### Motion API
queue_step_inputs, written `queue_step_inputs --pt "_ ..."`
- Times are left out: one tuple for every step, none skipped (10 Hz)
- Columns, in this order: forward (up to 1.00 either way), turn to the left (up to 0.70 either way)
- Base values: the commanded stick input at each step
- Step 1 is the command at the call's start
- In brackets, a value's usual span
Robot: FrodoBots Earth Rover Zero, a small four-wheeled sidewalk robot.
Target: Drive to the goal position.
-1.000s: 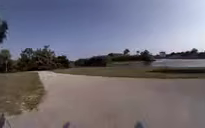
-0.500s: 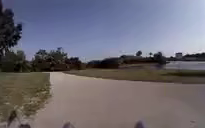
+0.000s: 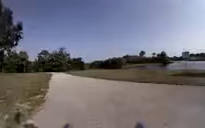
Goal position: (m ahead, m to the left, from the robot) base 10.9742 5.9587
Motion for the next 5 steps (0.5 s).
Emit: queue_step_inputs --pt "1.0 0.03" --pt "1.0 0.18" --pt "1.0 0.4" --pt "1.0 0.4" --pt "1.0 0.4"
